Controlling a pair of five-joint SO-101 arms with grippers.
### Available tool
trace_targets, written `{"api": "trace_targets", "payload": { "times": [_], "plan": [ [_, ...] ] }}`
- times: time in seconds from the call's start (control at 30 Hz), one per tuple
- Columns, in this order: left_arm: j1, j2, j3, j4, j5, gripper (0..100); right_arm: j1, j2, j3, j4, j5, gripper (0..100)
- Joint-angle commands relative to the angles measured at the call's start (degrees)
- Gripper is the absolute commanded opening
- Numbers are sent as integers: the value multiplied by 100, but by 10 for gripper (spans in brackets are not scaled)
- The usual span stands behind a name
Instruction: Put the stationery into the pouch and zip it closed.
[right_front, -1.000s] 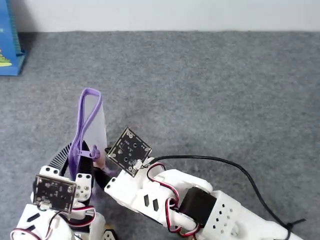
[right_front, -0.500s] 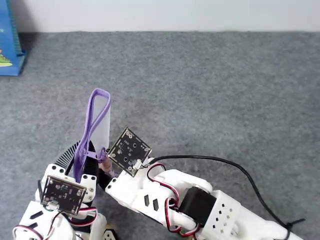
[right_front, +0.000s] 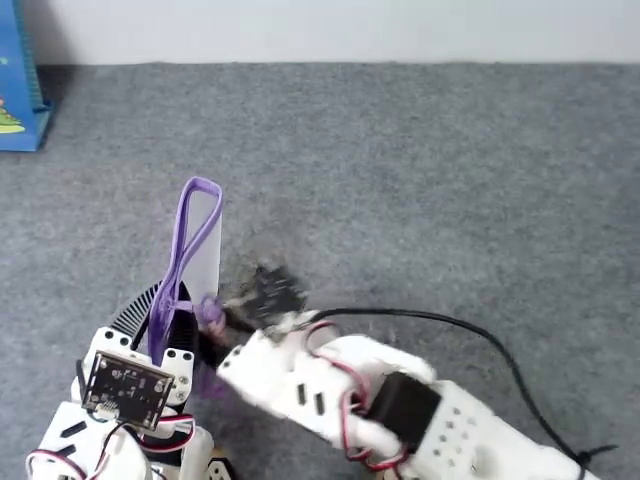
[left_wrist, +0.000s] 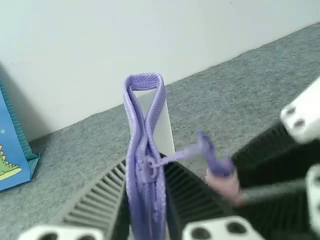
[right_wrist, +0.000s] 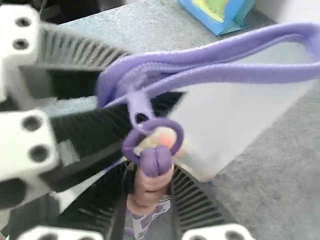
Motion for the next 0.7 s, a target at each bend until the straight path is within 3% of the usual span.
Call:
{"api": "trace_targets", "payload": {
  "times": [0.0, 0.3, 0.67],
  "plan": [
    [9, 79, 127, 141, -35, 12, 541, -549, -308, 40, 53, 7],
    [9, 70, 101, 229, 26, 11, 1358, -664, -316, -75, 624, 7],
    [18, 70, 119, 229, 123, 10, 2255, 629, -360, -1288, 826, 7]
  ]
}}
